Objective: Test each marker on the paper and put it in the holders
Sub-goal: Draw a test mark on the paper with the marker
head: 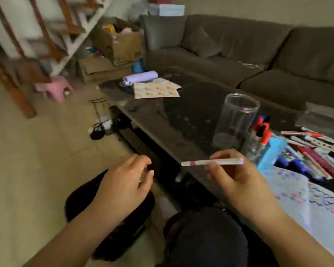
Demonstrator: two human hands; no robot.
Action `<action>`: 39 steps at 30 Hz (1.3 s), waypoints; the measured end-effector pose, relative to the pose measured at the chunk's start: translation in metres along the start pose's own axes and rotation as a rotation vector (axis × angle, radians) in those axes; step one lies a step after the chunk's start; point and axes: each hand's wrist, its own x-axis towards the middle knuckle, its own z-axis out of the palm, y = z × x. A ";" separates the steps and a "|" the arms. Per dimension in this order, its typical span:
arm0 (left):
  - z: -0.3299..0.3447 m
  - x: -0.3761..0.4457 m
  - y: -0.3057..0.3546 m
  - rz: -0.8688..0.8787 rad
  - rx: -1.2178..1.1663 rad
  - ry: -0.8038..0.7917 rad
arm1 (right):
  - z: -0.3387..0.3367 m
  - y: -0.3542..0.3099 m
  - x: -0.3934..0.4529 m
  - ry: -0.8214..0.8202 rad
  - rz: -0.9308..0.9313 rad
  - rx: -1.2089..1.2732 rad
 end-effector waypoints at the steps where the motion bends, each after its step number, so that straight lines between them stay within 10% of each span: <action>1: -0.008 -0.013 -0.016 -0.045 0.028 -0.004 | 0.020 -0.007 0.003 -0.061 -0.031 -0.039; 15: -0.006 -0.076 -0.100 -0.283 0.163 -0.128 | 0.190 0.022 0.031 -0.666 0.133 -0.380; 24: 0.012 -0.030 -0.063 -0.191 0.091 -0.143 | 0.103 0.012 0.029 -0.342 -0.155 -0.310; 39: 0.101 0.086 0.185 0.406 -0.220 -0.264 | -0.122 0.104 -0.040 0.276 0.345 -0.320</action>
